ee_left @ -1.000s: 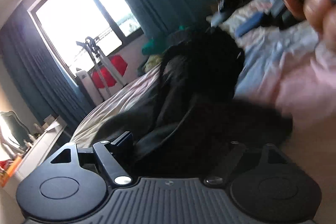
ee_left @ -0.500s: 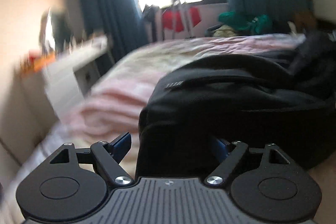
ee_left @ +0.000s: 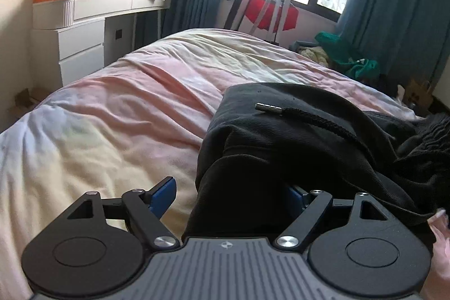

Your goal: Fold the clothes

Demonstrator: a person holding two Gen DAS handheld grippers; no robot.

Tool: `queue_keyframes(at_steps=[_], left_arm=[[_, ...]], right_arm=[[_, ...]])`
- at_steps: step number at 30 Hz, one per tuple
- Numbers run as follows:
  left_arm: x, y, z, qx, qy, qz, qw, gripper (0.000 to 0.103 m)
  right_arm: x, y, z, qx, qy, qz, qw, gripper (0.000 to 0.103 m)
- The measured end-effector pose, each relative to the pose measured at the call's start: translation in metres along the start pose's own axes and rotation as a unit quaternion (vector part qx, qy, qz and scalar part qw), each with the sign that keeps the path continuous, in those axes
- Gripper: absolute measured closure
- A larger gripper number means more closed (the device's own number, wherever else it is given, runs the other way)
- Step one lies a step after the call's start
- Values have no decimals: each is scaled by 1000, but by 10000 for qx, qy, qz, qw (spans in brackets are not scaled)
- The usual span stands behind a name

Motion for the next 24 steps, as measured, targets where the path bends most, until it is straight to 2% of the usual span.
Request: queue_keyframes(at_steps=[2,4,7,10,12,14,17,20,24], left_arm=[[-4,-4,-1,217,-175,125,9995,22],[-12,-13,-4,555,-435,269,9972,24],[-20,-20,-6,909,-671,339,9930,25],[-20,-17,-7,994,-697,382,9919,24],[-17,-14,-7,888,-628,338,9935,24],[-17,-10,-6,776,-567,291,9950,24],[-16,-11,-6,703,-538,283,9957,24],[-16,-14,-7,782,-562,354,9947,23],[-17,-16,-8,877,-619,425,9933,23]], right_arm=[[-1,8,-6,-256,-50,-115,9996,10],[4,13,-12,-594,-25,-428,9973,10],[7,16,-18,-909,-12,-679,9935,10],[1,22,-21,-1172,-110,-756,9902,10],[-3,29,-22,-1586,-283,-843,9833,11],[-11,39,-22,-1826,-476,-629,9800,11],[-19,44,-22,-1800,-546,-403,9813,11],[-16,45,-27,-2126,-553,-555,9740,10],[-19,51,-27,-2246,-660,-429,9713,10]])
Point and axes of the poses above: each gripper's, at about its wrist camera, not at the fingertips, and x roughly the way its jaws point, y to its left, z to its top, the point moved 6 cm from there along x, roughly the way its jaws point, and after that the axes turned 4 degrees about y, right-handed, at the moved point
